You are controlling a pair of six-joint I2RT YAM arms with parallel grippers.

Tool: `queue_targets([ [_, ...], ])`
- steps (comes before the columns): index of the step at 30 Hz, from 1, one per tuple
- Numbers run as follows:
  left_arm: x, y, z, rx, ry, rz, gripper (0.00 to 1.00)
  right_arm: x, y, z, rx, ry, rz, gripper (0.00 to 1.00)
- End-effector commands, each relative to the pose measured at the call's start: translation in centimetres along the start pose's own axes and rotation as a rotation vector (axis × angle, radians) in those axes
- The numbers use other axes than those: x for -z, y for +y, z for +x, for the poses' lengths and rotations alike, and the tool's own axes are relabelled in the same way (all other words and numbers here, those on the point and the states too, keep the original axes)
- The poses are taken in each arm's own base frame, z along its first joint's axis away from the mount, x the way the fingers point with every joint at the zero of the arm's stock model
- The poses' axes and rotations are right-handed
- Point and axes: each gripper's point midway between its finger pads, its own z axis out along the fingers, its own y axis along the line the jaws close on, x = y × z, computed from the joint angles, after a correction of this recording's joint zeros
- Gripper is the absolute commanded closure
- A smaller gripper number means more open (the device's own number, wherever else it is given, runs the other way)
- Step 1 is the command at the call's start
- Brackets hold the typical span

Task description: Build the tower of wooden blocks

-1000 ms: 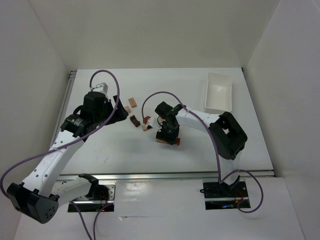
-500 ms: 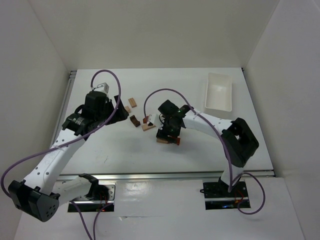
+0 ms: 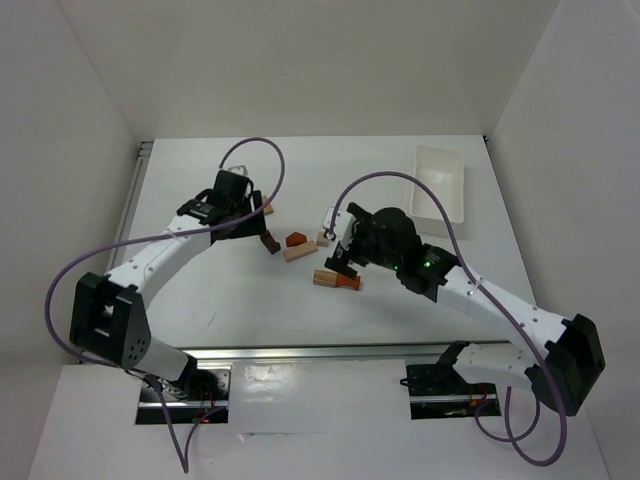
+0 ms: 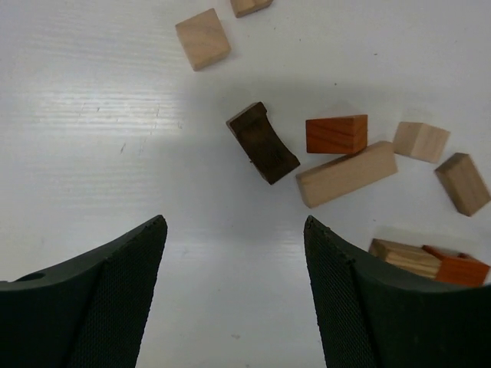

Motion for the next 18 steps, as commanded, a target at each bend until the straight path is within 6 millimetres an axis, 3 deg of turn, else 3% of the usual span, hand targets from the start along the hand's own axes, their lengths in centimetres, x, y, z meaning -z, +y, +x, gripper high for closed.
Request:
queue_targets([
  [1,-2.3,-1.3,-1.9,-0.19,-0.077,0.074,0.22,0.3,-3.3,-5.3,-0.074,-0.257,0.157,0.0],
  [3,-3.9,-2.3,-1.8,-0.261,-0.065,0.122,0.22,-0.1,-4.3,-5.3,-0.137,-0.235,0.181,0.0],
  [5,-4.8,-2.6,-1.6,-0.335,-0.052,0.144,0.2,-1.7,-4.8,-3.8,-0.227,-0.165,0.159,0.0],
  [6,-5.0,-3.2,-2.7,-0.346,-0.079,0.153,0.19,-2.0,-4.8,-4.2,-0.249,-0.16,0.123,0.0],
  [9,-6.9,-2.5,-3.3,-0.396,-0.067,0.106,0.19,-3.7,-5.0,-2.5,-0.31,-0.106,0.07,0.0],
  [11,-8.6,-2.4,-2.6,-0.449,-0.03,0.109,0.23,-4.3,-5.7,-1.3,-0.336,-0.077,0.083,0.0],
  [15,-10.6,-2.6,-1.9,-0.492,0.017,0.116,0.31,-4.4,-6.2,-0.6,-0.356,-0.069,0.086,0.0],
  [18,-11.1,-2.1,-2.6,-0.504,0.01,0.099,0.31,-4.1,-6.4,0.1,-0.361,-0.062,0.105,0.0],
])
